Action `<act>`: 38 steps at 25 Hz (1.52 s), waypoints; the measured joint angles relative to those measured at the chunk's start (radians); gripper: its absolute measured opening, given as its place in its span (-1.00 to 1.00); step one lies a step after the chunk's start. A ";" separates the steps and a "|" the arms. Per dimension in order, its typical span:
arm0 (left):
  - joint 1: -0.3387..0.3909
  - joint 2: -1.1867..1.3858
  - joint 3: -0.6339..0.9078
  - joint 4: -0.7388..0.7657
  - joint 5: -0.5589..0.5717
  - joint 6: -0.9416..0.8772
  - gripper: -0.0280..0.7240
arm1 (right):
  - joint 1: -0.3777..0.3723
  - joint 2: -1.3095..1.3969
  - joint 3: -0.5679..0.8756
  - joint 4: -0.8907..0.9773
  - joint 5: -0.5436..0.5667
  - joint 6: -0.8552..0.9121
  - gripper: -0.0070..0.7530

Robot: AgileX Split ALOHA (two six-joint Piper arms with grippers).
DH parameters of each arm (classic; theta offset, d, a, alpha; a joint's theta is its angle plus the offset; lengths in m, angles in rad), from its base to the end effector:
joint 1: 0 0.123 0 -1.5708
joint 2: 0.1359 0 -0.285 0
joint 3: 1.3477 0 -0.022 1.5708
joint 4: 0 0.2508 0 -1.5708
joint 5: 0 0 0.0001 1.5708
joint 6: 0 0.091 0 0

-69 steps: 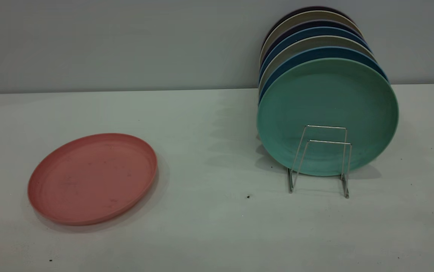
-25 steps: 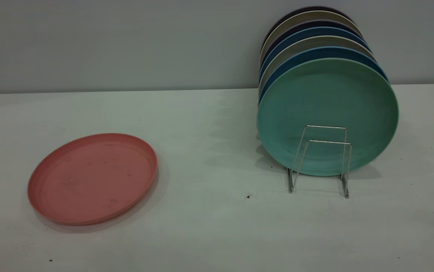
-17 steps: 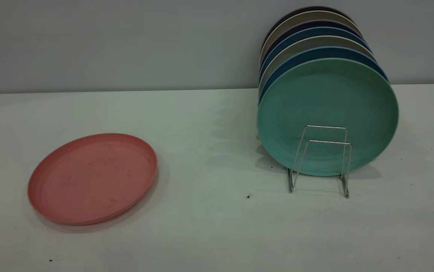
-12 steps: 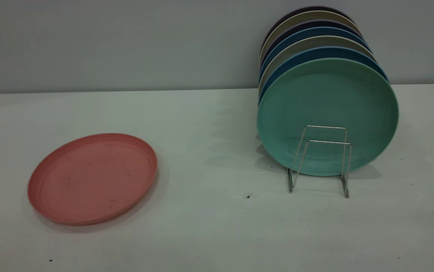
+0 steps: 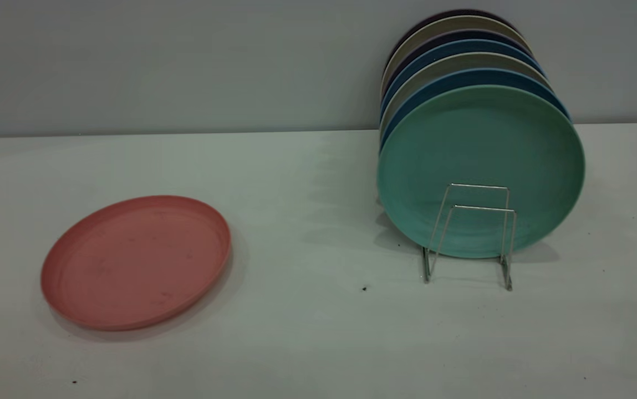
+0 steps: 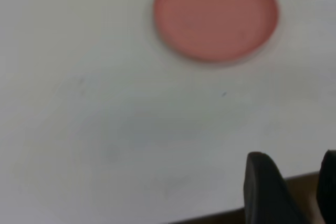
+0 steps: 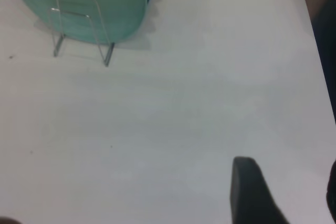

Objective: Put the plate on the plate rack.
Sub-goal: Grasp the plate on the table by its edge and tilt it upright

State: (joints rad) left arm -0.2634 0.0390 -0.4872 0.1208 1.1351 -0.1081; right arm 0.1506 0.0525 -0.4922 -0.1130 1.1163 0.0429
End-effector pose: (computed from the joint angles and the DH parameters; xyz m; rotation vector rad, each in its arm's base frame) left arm 0.0012 0.0100 0.2685 0.1605 2.1584 -0.0657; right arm 0.0025 -0.0090 0.2713 -0.1110 2.1515 -0.0262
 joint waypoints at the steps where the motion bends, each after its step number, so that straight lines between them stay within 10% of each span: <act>1: 0.000 0.036 -0.001 0.016 -0.007 -0.028 -0.17 | 0.000 0.037 -0.012 0.000 -0.012 -0.002 -0.02; 19: 0.060 0.903 -0.047 0.081 -0.547 -0.169 -0.17 | 0.000 0.648 -0.179 0.332 -0.266 -0.238 -0.02; 27: 0.245 1.262 -0.206 0.081 -0.595 -0.133 -0.17 | 0.013 0.799 -0.179 0.510 -0.323 -0.400 -0.02; 38: 0.291 1.688 -0.448 0.035 -0.600 0.049 -0.17 | 0.039 1.041 -0.180 0.661 -0.430 -0.591 -0.02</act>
State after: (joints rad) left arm 0.0273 1.7268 -0.9355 0.1555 0.5350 -0.0588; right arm 0.1896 1.0931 -0.6726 0.5482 0.6865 -0.5481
